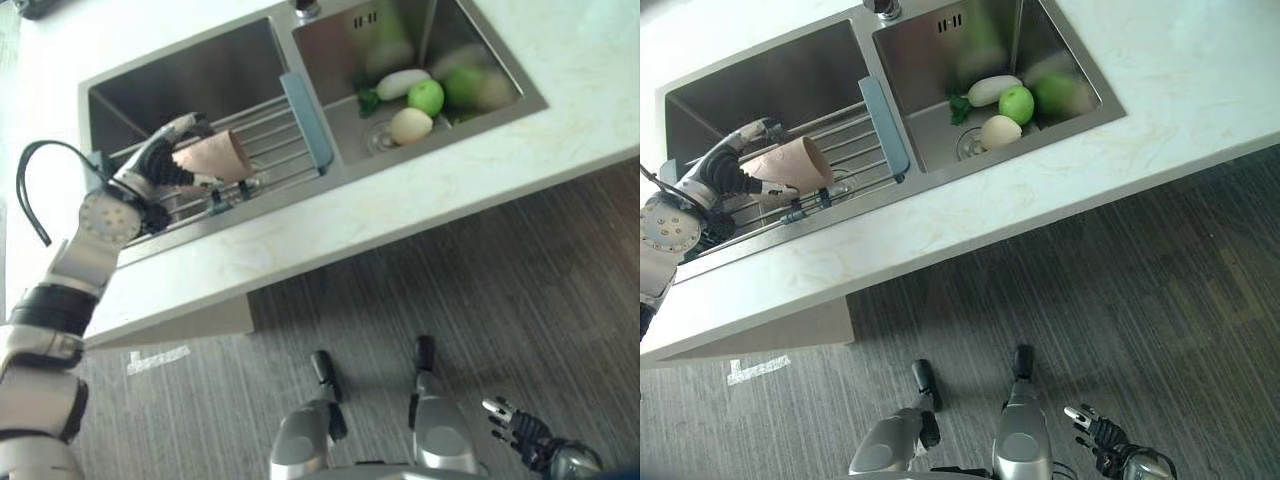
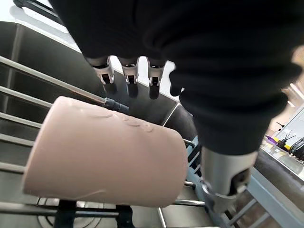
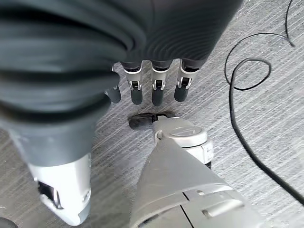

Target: Place the dishes in the dishwasher.

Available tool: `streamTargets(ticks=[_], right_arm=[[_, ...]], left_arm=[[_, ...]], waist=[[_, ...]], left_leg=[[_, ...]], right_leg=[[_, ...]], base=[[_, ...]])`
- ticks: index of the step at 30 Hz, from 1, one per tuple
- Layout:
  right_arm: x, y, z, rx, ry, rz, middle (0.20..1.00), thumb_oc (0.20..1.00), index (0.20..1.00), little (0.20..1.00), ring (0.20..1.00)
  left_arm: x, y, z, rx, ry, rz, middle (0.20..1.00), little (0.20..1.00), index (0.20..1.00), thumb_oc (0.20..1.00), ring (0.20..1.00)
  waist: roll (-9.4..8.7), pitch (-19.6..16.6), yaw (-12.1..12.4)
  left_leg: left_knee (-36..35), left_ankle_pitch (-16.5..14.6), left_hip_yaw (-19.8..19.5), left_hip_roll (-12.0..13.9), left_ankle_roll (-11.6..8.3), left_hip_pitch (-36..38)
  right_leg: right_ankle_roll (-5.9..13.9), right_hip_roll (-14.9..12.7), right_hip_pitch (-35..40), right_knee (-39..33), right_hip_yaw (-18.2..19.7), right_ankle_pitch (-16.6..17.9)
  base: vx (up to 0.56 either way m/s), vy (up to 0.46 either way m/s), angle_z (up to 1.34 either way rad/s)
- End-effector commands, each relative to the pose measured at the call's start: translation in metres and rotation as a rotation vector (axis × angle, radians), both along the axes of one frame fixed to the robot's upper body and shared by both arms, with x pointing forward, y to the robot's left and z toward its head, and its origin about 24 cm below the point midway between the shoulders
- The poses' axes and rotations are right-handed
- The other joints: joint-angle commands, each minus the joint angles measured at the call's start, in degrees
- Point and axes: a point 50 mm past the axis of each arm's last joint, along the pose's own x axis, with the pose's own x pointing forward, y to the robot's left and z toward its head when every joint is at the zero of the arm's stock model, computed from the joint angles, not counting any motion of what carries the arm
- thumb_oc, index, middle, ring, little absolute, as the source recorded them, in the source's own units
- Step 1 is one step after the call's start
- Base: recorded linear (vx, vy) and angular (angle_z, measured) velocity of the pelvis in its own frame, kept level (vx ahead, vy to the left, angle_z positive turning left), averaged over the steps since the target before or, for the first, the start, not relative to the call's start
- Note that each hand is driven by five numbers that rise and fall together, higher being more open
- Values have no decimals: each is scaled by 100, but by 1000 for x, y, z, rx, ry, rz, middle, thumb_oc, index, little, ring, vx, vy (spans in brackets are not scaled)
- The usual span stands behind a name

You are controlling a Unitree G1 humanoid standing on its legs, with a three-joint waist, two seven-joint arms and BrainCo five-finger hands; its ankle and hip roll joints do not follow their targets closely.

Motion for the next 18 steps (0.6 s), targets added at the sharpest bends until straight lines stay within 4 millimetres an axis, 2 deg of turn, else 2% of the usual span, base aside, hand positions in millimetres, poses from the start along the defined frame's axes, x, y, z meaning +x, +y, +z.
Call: streamTargets(ticks=[1,4,8,15,18], right_arm=[[-1,0,1,21,-11,3,1000,1000,1000,1000,1000],[-1,3,1,22,-12,5,1000,1000,1000,1000,1000],[4,-1,4,14,-28,-6,1000,1000,1000,1000,1000],[11,-5,10,10,-60,-14,1000,1000,1000,1000,1000],[12,-5,11,9,-67,-15,1000,1000,1000,1000,1000]], left_arm=[[-6,20,33,18,-154,91,1000,1000,1000,1000,1000],[-9,25,31,39,-173,123,1000,1000,1000,1000,1000],[-8,31,29,132,-99,165,1000,1000,1000,1000,1000],[-7,42,20,159,63,219,1000,1000,1000,1000,1000],[-9,49,19,150,52,262,1000,1000,1000,1000,1000]], waist=[[-236,-224,-21],[-244,-197,-23],[-214,-149,-57],[-176,-63,-81],[-164,-74,-82]], left_leg=[[1312,-1206,-426,187,-157,-394],[1373,-1239,-436,177,-158,-418],[1452,-1257,-427,185,-168,-497],[1515,-1292,-444,134,-144,-536],[1530,-1297,-432,127,-138,-539]], right_leg=[[619,-516,-432,513,135,-411],[624,-542,-473,556,141,-413],[635,-585,-596,629,166,-394],[647,-640,-675,710,181,-378],[655,-664,-688,727,173,-371]], base=[[-23,-14,-5],[-1,-4,-1],[0,0,0],[-4,14,-1],[5,12,0]])
